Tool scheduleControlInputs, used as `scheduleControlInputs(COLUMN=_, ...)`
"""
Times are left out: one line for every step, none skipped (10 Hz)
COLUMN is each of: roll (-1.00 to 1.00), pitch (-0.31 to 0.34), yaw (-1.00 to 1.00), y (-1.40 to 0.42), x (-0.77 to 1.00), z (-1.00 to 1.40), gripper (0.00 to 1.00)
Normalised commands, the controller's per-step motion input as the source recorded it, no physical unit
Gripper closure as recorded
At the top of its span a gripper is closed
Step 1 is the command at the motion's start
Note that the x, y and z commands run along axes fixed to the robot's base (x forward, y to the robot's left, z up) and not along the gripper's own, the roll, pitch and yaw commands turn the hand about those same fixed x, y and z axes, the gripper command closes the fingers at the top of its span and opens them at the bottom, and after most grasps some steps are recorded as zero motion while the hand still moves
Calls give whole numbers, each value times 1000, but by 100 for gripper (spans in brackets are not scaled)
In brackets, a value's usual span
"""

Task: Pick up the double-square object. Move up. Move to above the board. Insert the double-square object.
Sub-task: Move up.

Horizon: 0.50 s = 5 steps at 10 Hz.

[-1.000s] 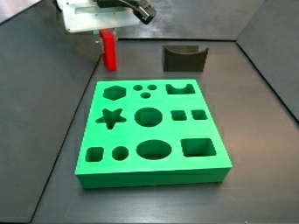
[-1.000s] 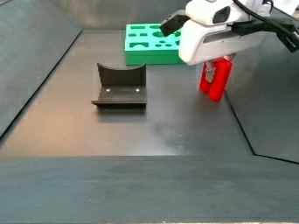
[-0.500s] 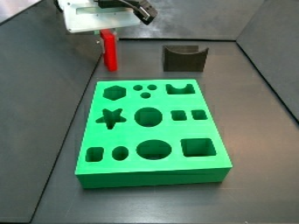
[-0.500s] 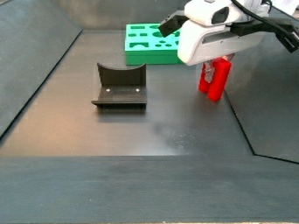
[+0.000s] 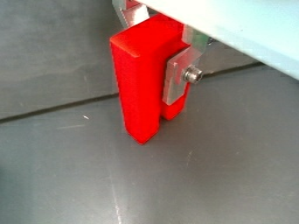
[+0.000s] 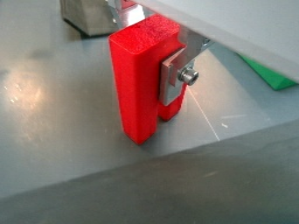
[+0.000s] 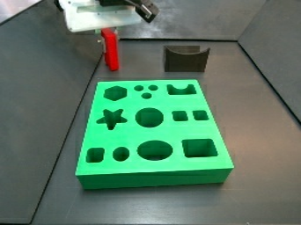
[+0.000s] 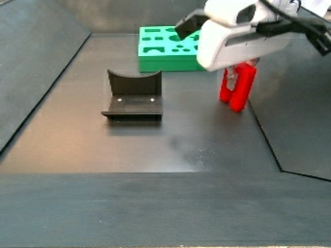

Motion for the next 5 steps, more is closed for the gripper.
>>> scheduleControlInputs(roll=-20, pitch=39, yaw=-19, y=-53, x=-27, z=737, gripper=100)
scheduleControlInputs(roll=-36, pitch=44, yaw=-2, y=-40, x=-23, z=632, gripper=100)
scheduleControlInputs(roll=-60, pitch=36, yaw=16, y=-33, x=-18, z=468, gripper=100)
scheduleControlInputs(roll=-79, pitch=29, yaw=24, y=-32, x=-19, z=337, gripper=100)
scheduleControlInputs(roll=-91, pitch=26, yaw=27, y=-31, x=-21, z=249, gripper=100)
